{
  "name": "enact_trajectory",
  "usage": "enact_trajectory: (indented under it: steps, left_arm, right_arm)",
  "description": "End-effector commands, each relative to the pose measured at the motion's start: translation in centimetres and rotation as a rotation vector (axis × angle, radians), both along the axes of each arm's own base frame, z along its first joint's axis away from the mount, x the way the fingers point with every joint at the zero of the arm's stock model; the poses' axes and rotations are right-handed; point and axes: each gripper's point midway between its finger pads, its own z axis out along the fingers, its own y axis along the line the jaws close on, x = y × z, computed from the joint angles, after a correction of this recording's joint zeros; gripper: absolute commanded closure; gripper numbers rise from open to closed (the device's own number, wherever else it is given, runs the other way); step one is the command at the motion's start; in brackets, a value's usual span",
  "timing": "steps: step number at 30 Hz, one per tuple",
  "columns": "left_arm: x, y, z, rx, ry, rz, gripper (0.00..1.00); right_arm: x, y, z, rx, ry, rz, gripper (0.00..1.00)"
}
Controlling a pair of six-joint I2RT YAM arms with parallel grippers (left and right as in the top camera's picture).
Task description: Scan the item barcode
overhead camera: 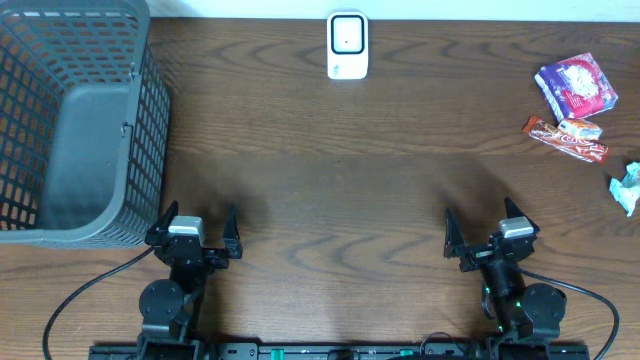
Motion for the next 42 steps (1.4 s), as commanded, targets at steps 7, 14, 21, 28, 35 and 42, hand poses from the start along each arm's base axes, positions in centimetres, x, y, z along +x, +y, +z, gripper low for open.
enact_trajectory:
  steps: [7,14,21,28,35,42]
  left_arm:
    - [-0.10,0.82,-1.63,-0.012,0.055,0.050,0.02]
    - [-0.11,0.61,-1.63,-0.011,0.055,0.041,0.02]
    - [-0.08,1.14,-1.62,-0.008,0.054,0.063,0.02]
    - [-0.07,1.30,-1.62,-0.008,0.054,0.069,0.02]
    - [-0.07,1.28,-1.58,-0.009,0.052,0.068,0.02]
    - [-0.06,1.22,-1.53,-0.009,0.051,0.065,0.02]
  right_arm:
    - [-0.02,0.03,-0.06,-0.008,-0.001,-0.001,0.01]
    - [-0.02,0.03,-0.06,-0.008,-0.001,-0.001,0.01]
    - [-0.02,0.03,-0.08,-0.008,-0.001,-0.001,0.01]
    - [-0.02,0.03,-0.08,-0.008,-0.001,-0.001,0.01]
    - [-0.02,0.04,-0.08,-0.008,-0.001,0.000,0.01]
    - [-0.02,0.03,-0.08,-0.008,-0.001,-0.001,0.01]
